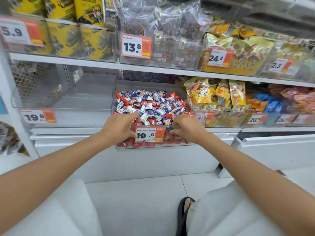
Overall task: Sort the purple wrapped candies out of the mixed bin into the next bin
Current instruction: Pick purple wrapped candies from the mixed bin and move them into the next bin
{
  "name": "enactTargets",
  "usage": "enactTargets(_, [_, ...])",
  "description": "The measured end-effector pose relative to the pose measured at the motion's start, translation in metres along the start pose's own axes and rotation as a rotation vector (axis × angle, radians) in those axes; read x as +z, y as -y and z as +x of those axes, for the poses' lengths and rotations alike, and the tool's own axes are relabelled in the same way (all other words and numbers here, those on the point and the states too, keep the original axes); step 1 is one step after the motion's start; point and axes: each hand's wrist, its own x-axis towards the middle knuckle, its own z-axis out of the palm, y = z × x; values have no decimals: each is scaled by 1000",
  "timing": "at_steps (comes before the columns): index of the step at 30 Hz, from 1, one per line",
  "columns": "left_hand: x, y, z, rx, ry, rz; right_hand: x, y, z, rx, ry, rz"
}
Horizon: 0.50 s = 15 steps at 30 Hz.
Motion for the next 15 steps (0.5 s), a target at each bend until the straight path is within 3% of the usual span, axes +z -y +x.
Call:
enactTargets(12, [-2,4,1,-20,33,18,13,-1,0,30,-101,93])
enactTargets(15, [-4,7,0,-29,41,11,12,0,4,33,-58,150])
